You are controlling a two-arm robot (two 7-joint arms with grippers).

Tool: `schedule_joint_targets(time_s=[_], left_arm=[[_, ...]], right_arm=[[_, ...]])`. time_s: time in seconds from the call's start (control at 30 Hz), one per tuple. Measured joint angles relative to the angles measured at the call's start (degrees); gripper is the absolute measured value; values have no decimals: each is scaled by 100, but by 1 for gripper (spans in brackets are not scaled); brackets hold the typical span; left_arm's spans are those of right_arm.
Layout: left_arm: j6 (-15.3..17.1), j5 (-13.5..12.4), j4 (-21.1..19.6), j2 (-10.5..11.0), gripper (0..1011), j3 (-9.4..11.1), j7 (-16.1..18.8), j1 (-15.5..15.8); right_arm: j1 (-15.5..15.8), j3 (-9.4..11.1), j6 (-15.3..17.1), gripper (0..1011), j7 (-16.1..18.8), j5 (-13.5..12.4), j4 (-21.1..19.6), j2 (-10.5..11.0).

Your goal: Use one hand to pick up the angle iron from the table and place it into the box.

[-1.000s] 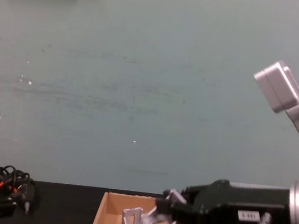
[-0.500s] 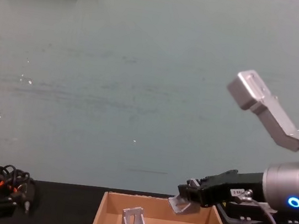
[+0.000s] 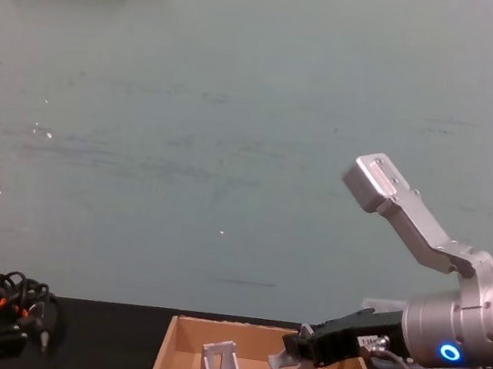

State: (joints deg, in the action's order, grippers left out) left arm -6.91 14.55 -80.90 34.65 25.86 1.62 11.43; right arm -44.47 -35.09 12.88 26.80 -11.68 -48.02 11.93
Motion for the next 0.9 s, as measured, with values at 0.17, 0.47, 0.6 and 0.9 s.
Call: schedule_joint_targets(time_s=[0.17, 0.47, 0.6, 0.9], left_arm=[[0, 0, 0, 0, 1000, 0, 0, 0], [0, 0, 0, 0, 1000, 0, 0, 0], [0, 0, 0, 0, 1000, 0, 0, 0], [0, 0, 0, 0, 1000, 0, 0, 0]], right_arm=[[-98, 31, -37, 208, 0, 85, 317, -143], [-178, 59, -11, 208, 29, 164, 563, -274], [-174, 56, -15, 208, 29, 161, 549, -263], [-169, 50, -24, 372, 33, 155, 530, -255]])
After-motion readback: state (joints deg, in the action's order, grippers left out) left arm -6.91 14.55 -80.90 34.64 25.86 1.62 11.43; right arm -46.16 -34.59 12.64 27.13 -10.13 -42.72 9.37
